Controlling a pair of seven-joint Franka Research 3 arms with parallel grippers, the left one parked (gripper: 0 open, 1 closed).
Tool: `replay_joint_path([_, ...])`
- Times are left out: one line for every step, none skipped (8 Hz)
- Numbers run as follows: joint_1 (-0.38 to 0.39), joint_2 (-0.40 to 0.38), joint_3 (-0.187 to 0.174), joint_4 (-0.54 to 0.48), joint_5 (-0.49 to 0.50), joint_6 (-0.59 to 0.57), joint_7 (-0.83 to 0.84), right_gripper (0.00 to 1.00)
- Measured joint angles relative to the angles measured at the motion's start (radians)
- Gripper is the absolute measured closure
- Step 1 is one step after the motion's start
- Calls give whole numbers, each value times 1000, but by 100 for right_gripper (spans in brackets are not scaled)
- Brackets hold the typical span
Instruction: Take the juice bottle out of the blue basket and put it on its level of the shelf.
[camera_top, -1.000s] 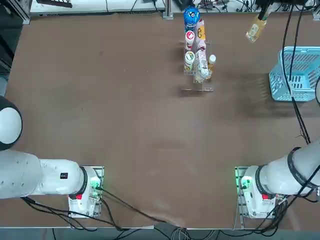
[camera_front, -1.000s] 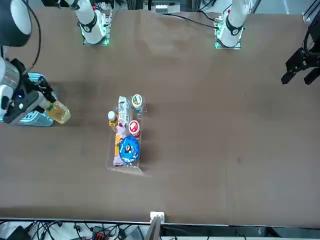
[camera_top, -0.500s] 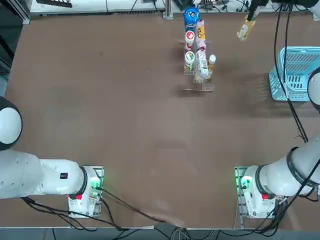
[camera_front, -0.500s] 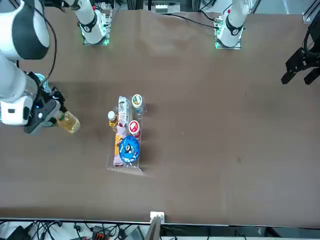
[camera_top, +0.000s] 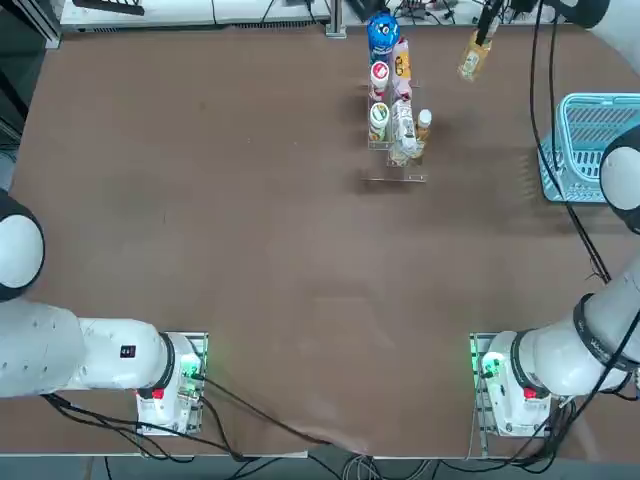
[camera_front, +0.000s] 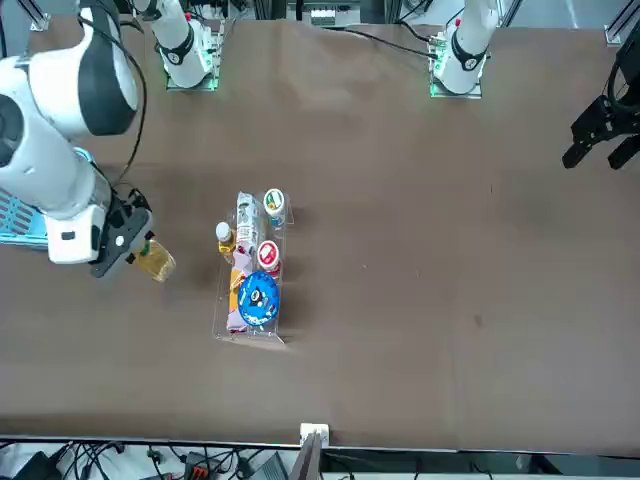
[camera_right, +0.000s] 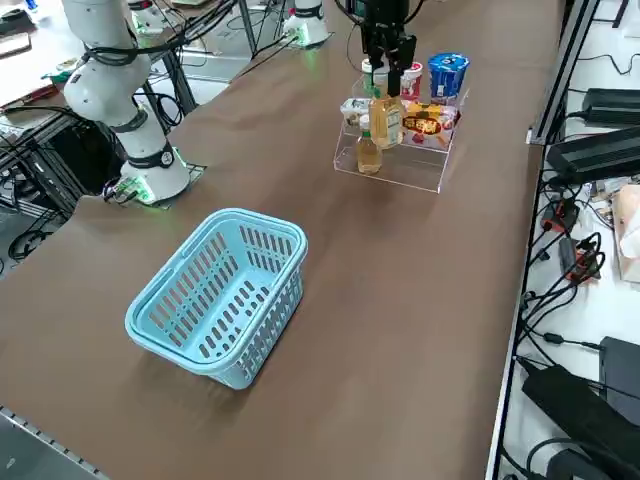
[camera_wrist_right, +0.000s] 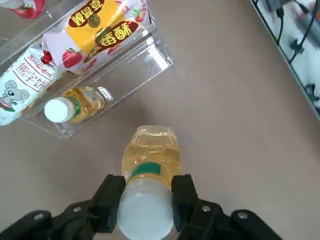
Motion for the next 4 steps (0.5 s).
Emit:
replay_joint_path([6,11,0,0,-8,23,-28,46])
replay_joint_path([9,24,0,0,-12,44,-56,46])
replay_joint_path([9,39,0,0,-13,66,-70,46])
replay_joint_path([11,54,-1,0,-13,91,-83,46])
